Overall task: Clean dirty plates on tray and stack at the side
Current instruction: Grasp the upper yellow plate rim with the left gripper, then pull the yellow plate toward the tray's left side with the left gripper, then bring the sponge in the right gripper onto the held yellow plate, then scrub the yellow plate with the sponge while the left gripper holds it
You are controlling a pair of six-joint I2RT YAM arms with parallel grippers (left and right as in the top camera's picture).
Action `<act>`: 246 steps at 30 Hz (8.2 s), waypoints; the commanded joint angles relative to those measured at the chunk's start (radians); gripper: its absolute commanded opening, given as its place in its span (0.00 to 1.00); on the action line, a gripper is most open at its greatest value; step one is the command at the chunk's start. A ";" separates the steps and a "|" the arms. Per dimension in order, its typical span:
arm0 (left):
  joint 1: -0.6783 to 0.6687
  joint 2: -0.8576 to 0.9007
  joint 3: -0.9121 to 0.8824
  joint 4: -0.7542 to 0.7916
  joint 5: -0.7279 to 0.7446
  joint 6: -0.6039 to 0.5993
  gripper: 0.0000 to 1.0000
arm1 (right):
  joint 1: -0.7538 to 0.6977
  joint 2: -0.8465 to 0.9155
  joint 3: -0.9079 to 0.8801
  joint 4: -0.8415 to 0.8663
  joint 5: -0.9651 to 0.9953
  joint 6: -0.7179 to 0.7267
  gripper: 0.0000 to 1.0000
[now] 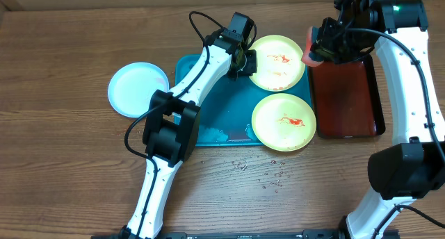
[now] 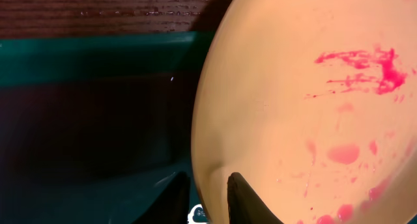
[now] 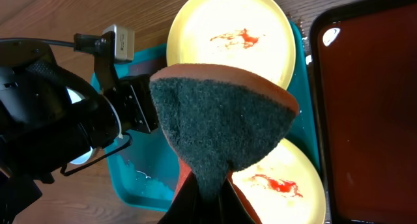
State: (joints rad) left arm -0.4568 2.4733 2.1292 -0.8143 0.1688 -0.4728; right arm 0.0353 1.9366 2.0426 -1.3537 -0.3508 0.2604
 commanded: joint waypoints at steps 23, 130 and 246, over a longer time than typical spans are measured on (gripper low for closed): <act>-0.002 0.026 0.004 0.027 -0.072 -0.014 0.16 | 0.005 -0.028 0.004 -0.003 0.011 -0.006 0.04; 0.228 0.006 -0.023 -0.416 0.014 0.210 0.04 | 0.305 0.168 -0.161 0.255 0.018 0.033 0.04; 0.303 0.006 -0.023 -0.457 0.056 0.361 0.04 | 0.460 0.446 -0.060 0.289 0.402 0.099 0.04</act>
State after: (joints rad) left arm -0.1658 2.4706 2.1025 -1.2781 0.2985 -0.0978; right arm 0.4858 2.3360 1.9572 -1.0710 0.0177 0.3653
